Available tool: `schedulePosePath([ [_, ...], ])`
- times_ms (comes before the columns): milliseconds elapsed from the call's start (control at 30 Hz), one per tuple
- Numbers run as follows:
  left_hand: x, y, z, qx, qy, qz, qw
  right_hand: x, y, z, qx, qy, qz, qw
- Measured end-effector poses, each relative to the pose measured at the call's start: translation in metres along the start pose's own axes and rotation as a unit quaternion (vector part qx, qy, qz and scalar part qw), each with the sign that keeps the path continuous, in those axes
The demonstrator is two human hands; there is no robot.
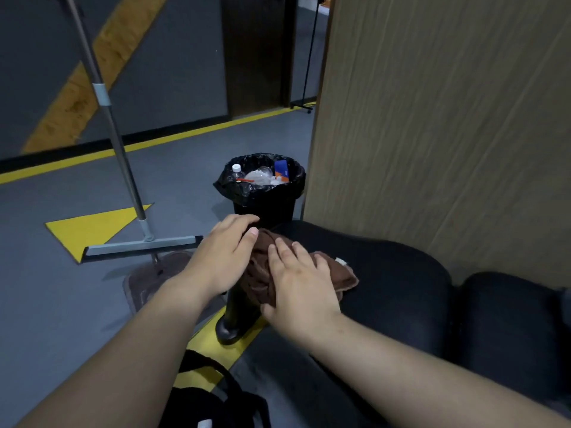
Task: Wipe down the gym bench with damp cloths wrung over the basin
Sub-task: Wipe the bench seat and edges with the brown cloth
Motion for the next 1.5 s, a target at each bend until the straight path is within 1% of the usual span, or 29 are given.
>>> schedulePosePath([
  [67,0.002,0.015,-0.005,-0.002,-0.013,-0.013,1.0,0.023,0.008,-0.001,0.006,-0.007,0.0,1.0],
  [167,0.006,0.042,-0.021,-0.026,-0.055,-0.039,0.997,0.055,0.029,0.003,-0.02,-0.012,-0.018,1.0],
  [300,0.014,0.083,-0.045,-0.05,-0.104,-0.1,0.988,0.097,0.056,0.009,-0.055,-0.036,-0.041,0.997],
  [367,0.018,0.101,-0.055,-0.064,-0.12,-0.126,0.983,0.113,0.066,0.012,-0.06,-0.045,-0.051,0.996],
  [467,0.019,0.118,-0.065,-0.063,-0.125,-0.146,0.979,0.128,0.081,0.015,-0.068,-0.061,-0.069,0.993],
  [600,0.017,0.133,-0.075,-0.064,-0.132,-0.149,0.978,0.141,0.105,0.021,-0.082,-0.091,-0.103,0.987],
  [767,0.013,0.142,-0.087,-0.064,-0.138,-0.153,0.976,0.137,0.148,0.028,-0.083,-0.103,-0.165,0.977],
  [867,0.007,0.14,-0.094,-0.085,-0.14,-0.138,0.977,0.121,0.17,0.029,-0.086,-0.095,-0.195,0.972],
  [1033,-0.002,0.131,-0.097,-0.142,-0.137,-0.094,0.976,0.081,0.193,0.031,-0.109,-0.092,-0.211,0.967],
  [1133,-0.003,0.127,-0.094,-0.149,-0.134,-0.094,0.975,0.07,0.198,0.029,-0.124,-0.09,-0.195,0.969],
  [1200,-0.003,0.125,-0.09,-0.142,-0.125,-0.102,0.977,0.073,0.195,0.027,-0.129,-0.061,-0.167,0.976],
  [1267,-0.004,0.124,-0.084,-0.124,-0.104,-0.109,0.981,0.078,0.184,0.027,-0.125,-0.028,-0.113,0.985],
  [1367,-0.007,0.122,-0.075,-0.083,-0.079,-0.118,0.986,0.085,0.156,0.03,-0.12,-0.02,0.003,0.993],
  [1433,-0.007,0.121,-0.072,-0.054,-0.092,-0.131,0.986,0.085,0.143,0.034,-0.132,-0.029,0.053,0.989],
  [1500,-0.004,0.121,-0.073,-0.037,-0.13,-0.149,0.98,0.087,0.143,0.041,-0.148,-0.041,0.049,0.987],
])
Point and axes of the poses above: each hand's wrist, its own x-axis away from the middle knuckle, its own z-axis out of the back of the hand, y = z × x, the point moved 3 cm from there along -x, towards the middle knuckle, and after that the axes turned 6 degrees about -y, right-handed, at the moved point
